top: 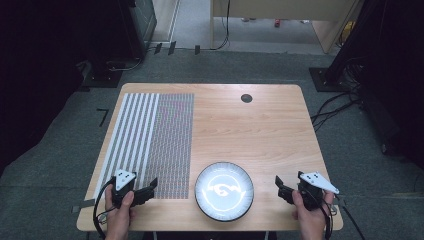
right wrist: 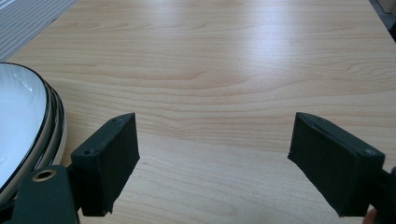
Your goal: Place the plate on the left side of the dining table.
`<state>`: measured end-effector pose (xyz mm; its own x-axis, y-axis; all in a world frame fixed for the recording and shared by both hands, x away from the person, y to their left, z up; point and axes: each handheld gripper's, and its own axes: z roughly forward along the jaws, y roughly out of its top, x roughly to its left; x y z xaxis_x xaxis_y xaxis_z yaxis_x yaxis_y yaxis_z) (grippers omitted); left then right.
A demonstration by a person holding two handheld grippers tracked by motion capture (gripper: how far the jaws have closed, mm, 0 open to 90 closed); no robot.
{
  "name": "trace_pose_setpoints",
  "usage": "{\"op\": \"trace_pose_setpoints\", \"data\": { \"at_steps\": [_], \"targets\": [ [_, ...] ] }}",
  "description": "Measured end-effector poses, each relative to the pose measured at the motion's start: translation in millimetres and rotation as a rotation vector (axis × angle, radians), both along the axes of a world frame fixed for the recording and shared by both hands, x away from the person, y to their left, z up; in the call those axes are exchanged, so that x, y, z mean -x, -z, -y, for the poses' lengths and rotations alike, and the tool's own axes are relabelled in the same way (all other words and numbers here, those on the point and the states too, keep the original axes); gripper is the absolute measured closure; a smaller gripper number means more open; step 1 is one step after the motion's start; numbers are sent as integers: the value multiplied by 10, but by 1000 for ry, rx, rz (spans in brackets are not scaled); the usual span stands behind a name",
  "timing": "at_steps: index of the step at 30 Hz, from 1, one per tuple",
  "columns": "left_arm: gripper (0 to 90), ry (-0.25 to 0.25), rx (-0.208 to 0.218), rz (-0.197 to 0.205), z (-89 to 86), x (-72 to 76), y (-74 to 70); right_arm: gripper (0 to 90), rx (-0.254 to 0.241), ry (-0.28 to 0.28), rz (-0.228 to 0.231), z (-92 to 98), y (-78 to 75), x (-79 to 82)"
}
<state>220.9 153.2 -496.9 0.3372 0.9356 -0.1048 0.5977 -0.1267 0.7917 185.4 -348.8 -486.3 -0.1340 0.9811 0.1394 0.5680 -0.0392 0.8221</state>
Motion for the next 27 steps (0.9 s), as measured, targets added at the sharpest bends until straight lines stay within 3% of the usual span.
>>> {"op": "trace_pose_setpoints", "data": {
  "at_steps": [27],
  "targets": [
    [189,78,62,-10,265,57,-5,154,-11,-59,5,-200,-2,14]
  ]
}}
